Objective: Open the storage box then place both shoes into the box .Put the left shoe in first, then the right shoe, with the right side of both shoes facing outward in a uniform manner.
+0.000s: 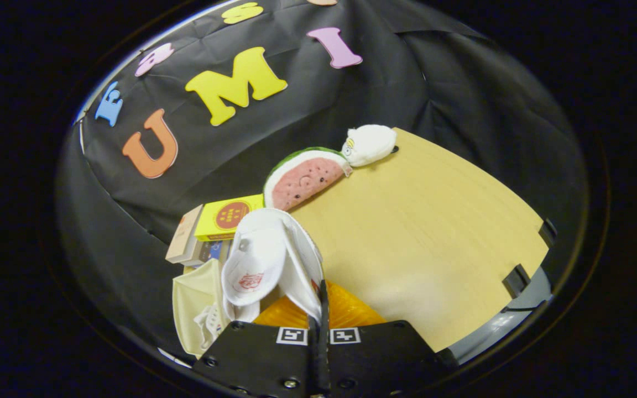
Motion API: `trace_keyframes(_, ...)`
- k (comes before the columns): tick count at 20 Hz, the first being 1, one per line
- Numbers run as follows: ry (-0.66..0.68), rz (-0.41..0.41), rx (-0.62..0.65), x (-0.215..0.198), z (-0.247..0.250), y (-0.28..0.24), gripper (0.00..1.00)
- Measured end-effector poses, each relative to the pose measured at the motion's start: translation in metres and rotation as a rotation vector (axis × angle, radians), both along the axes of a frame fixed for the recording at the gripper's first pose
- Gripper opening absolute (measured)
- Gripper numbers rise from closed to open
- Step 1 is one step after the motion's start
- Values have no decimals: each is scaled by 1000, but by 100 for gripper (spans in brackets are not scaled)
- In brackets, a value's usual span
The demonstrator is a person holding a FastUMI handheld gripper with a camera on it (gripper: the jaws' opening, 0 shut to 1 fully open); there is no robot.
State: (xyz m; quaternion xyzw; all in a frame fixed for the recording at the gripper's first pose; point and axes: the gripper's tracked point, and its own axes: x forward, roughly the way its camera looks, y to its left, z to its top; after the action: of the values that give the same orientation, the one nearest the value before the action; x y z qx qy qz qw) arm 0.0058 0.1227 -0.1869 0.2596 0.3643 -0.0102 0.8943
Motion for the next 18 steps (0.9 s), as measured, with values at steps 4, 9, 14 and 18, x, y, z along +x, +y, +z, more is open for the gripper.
trace_keyframes(4, -32, 14, 17, -1, 22, 80, 0)
trace_keyframes(9, -31, 28, 24, -1, 15, 156, 0)
trace_keyframes(14, -23, -12, -10, 7, -6, 185, 0)
trace_keyframes(18, -23, -5, -57, 2, -23, 197, 0)
